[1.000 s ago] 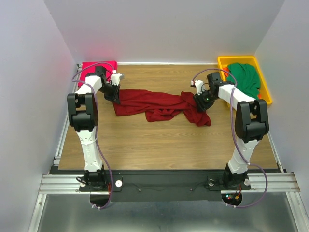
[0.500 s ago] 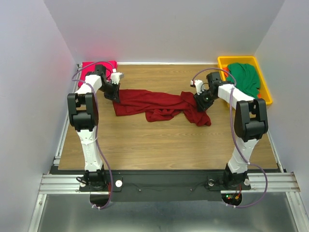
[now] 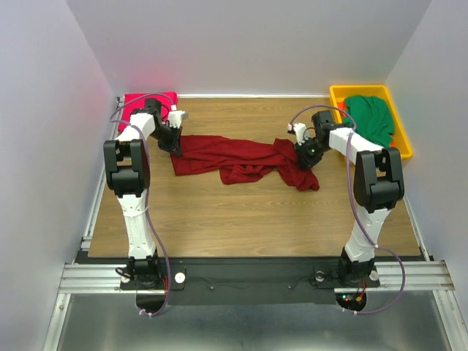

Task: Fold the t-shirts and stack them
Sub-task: Flatten the tshirt out

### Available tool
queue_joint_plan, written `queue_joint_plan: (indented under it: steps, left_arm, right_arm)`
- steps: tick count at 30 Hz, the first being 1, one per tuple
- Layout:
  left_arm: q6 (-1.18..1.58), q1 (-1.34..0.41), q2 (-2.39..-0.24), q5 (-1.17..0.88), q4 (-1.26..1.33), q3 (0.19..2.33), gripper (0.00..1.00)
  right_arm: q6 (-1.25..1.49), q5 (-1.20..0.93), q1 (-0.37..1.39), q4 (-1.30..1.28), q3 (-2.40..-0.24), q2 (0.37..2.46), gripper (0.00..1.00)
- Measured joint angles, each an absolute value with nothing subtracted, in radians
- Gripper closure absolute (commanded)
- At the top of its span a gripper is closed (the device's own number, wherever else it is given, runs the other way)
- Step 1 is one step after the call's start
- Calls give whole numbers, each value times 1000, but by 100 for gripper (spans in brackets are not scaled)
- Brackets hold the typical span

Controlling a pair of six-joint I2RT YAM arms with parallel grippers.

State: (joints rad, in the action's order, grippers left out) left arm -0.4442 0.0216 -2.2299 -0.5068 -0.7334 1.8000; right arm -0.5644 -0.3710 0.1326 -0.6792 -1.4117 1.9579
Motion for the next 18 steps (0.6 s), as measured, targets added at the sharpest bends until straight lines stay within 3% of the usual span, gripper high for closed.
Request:
queue_joint_plan:
  steps: [5, 10, 14, 18]
  left_arm:
    - [-445, 22, -2231, -504, -740, 1807, 100]
    - [-445, 24, -2236, -513, -745, 1824, 99]
    - [-449, 41, -2235, -562, -745, 1830, 71]
    - [-448, 85, -2216, -640, -745, 1829, 58]
  right_arm:
    - [-583, -340, 133, -680, -1413, 1964, 99]
    - [-585, -330, 131, -686, -1424, 1964, 99]
    - [-582, -332, 126, -695, -1452, 1940, 99]
    - [-575, -337, 123, -699, -1471, 1880, 99]
